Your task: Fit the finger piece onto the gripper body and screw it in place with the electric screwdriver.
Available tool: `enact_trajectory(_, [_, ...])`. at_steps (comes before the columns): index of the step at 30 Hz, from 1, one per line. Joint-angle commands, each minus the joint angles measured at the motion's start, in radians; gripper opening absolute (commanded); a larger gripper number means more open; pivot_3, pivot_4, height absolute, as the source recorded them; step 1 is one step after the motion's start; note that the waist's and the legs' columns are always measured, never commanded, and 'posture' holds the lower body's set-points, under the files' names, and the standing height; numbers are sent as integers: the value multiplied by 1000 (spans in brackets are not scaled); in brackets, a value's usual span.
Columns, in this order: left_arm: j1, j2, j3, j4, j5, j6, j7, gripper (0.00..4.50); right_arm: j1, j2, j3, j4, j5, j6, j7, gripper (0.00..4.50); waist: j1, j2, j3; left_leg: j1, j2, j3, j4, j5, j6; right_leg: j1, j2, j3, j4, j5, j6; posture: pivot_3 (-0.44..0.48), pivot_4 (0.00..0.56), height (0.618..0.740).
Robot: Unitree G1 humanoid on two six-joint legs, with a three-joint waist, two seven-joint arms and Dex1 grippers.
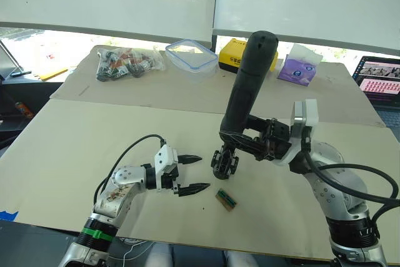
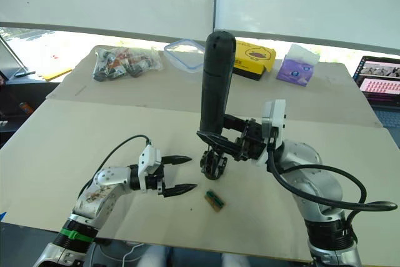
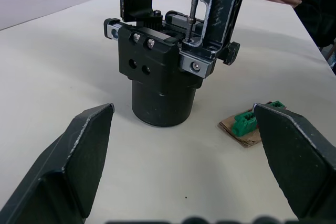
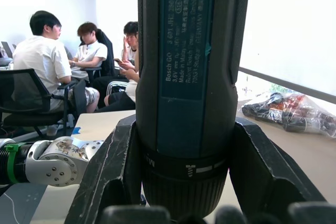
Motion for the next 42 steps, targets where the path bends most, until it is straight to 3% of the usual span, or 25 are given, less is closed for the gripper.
enact_trajectory(1, [-7, 2, 1, -41, 0, -4, 3, 4500, -2, -13, -19, -30, 14, 13, 3, 1903, 0, 0, 0, 0, 0, 0, 0, 0, 0, 0, 0, 0, 0, 0, 0, 0, 150, 740])
enact_trajectory(42, [-4, -14, -10, -23, 18, -20, 8, 4500, -13, -15, -25, -22, 13, 18, 13, 1903, 0, 0, 0, 0, 0, 0, 0, 0, 0, 0, 0, 0, 0, 0, 0, 0, 150, 740])
